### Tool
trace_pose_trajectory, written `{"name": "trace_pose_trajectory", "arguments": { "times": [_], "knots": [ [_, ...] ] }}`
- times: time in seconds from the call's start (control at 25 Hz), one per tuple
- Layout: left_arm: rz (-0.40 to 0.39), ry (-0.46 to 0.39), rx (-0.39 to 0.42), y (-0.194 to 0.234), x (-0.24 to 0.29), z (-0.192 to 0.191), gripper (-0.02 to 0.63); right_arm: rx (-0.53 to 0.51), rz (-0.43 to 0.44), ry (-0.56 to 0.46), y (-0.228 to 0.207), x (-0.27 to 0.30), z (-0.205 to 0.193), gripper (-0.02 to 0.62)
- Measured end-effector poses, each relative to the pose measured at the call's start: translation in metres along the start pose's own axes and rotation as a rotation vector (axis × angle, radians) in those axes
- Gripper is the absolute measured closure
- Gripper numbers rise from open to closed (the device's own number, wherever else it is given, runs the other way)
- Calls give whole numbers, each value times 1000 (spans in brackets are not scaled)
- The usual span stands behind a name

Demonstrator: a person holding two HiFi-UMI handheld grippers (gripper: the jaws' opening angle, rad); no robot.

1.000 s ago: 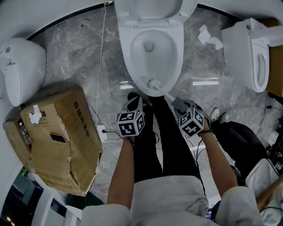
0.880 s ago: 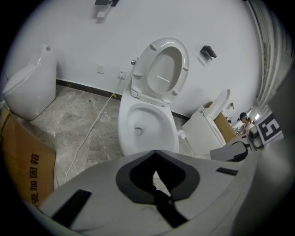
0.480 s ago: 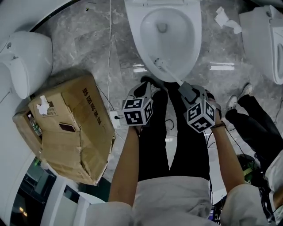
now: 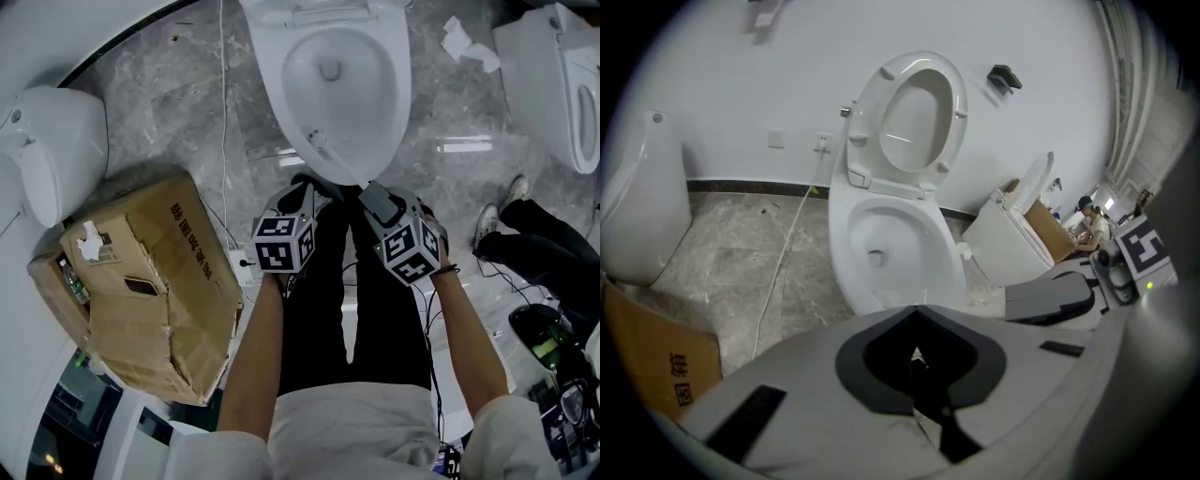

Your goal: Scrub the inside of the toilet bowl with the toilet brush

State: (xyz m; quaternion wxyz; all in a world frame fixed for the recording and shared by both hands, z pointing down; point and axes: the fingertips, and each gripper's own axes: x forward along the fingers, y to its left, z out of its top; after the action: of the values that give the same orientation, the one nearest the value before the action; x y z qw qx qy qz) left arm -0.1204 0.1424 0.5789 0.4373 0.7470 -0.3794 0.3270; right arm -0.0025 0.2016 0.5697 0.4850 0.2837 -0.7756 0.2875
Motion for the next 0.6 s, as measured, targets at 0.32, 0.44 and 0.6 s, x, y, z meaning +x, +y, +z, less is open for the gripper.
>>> {"name": "trace_pose_trajectory", "arguments": {
  "times": [0.32, 0.44, 0.6],
  "knots": [
    [60, 4, 66, 3, 8, 7, 581, 197, 5, -82, 8, 1, -10, 385],
    [86, -15, 52, 7, 4, 11, 581, 239, 20, -94, 8, 0, -10, 383],
    [99, -22, 56, 6, 2, 12, 580, 223, 34, -96, 0, 0, -10, 384]
  ]
}}
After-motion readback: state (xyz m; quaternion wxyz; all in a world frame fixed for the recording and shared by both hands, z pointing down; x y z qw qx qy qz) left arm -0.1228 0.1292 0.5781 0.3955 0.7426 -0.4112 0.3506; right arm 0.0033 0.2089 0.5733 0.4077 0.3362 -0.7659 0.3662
